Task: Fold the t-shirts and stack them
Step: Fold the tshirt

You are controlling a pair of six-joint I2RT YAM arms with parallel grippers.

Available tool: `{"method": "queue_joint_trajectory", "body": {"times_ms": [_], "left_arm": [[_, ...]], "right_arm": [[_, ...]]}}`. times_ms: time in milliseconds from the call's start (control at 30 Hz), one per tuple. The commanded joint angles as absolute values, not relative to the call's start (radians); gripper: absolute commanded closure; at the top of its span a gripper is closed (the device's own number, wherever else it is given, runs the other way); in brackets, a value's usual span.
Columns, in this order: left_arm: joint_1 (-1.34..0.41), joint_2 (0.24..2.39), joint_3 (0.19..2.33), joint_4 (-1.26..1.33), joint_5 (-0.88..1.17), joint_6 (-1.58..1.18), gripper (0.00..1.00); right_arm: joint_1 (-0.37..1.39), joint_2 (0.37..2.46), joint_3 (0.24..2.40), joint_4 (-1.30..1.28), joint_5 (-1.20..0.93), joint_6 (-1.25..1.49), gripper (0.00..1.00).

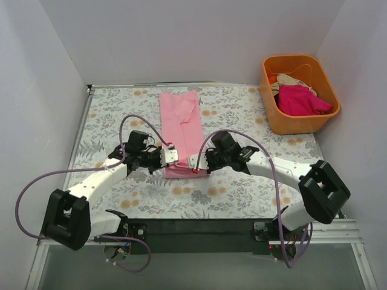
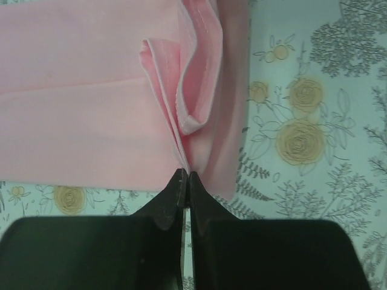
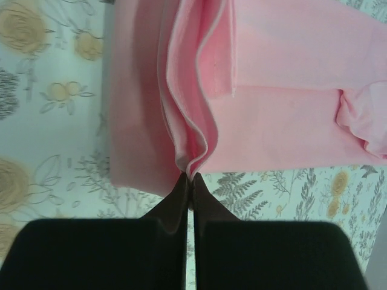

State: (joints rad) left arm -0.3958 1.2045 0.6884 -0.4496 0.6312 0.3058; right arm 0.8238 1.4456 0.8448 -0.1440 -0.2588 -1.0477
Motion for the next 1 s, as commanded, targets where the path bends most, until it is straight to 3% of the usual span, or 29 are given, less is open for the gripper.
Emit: {"method": "queue_joint_trajectory", "body": {"times_ms": [0, 700, 800, 833, 867, 933, 967], "left_arm": [[-0.362, 1.276, 0.748, -0.351, 0.654, 0.311, 1.0], [-0.209, 1.77, 1.074, -0.215, 0.643, 0.336, 1.0], [-0.206, 1.795, 1.074, -0.18, 0.601, 0.296, 0.79], [-0.203, 1.802, 1.08, -0.143, 0.568, 0.251, 0.75], [-0.201, 1.807, 1.089, -0.135, 0.557, 0.224, 0.7], [-0.18, 1.81, 1.124, -0.101, 0.54, 0.151, 0.62], [-0.172, 1.813, 1.149, -0.112, 0.541, 0.087, 0.6]], "right_arm": [[0.769, 1.521, 0.954, -0.153, -0.279, -1.078, 0.99], [0.586, 1.989, 1.433, -0.176, -0.307, -1.144, 0.98], [0.583, 2.023, 1.46, -0.175, -0.284, -1.137, 0.77], [0.581, 2.031, 1.466, -0.175, -0.279, -1.128, 0.71], [0.578, 2.033, 1.473, -0.176, -0.267, -1.117, 0.57], [0.572, 2.017, 1.485, -0.175, -0.255, -1.08, 0.51], [0.569, 2.008, 1.488, -0.176, -0.244, -1.065, 0.4]]}}
